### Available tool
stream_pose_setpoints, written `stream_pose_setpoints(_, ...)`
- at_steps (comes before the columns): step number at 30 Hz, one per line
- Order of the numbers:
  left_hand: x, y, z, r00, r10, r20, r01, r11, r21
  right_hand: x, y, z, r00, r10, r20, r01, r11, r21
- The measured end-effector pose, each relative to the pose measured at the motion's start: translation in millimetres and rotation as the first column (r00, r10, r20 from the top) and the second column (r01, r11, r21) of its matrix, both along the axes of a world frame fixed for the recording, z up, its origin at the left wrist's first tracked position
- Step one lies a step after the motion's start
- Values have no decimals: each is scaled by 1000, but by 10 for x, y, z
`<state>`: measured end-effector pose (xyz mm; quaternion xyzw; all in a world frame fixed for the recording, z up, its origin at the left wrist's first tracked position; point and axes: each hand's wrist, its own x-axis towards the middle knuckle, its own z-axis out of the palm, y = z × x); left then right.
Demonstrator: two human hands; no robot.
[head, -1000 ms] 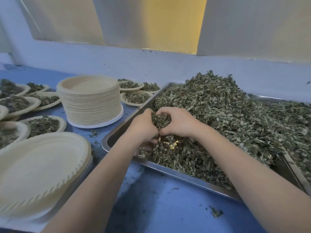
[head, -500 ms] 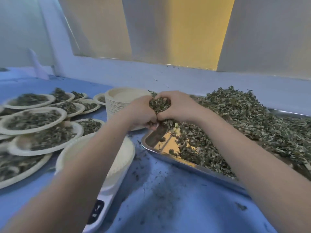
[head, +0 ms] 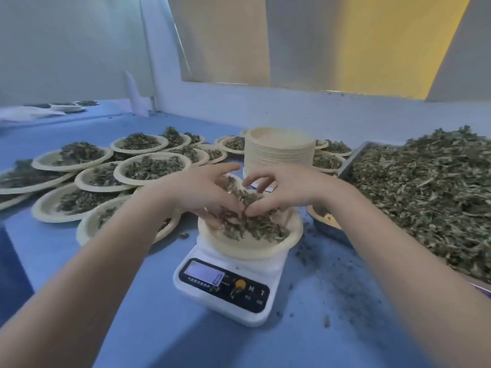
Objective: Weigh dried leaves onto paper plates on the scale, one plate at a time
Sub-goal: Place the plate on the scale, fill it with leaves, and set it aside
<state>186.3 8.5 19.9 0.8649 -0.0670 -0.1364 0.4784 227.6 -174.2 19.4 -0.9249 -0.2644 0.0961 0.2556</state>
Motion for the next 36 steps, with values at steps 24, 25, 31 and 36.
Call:
stream_pose_setpoints(24, 70, -18, -673, 653, 557, 513, -346, 822, -452, -51, 20, -70, 966, -136, 221, 103, 983, 155)
stream_pose_setpoints(25, 66, -10, -689, 644, 570, 511, -350, 813, -466, -53, 13, -69, 966, -134, 222, 101, 983, 152)
stream_pose_setpoints(31, 25, 48, -795, 656, 591, 470, -378, 796, -473, -59, 32, -87, 969, -120, 216, 99, 989, 106)
stream_pose_setpoints(36, 4, 127, -860, 705, 577, 412, -440, 812, -383, -28, -183, -73, 992, -127, -14, 121, 970, -213)
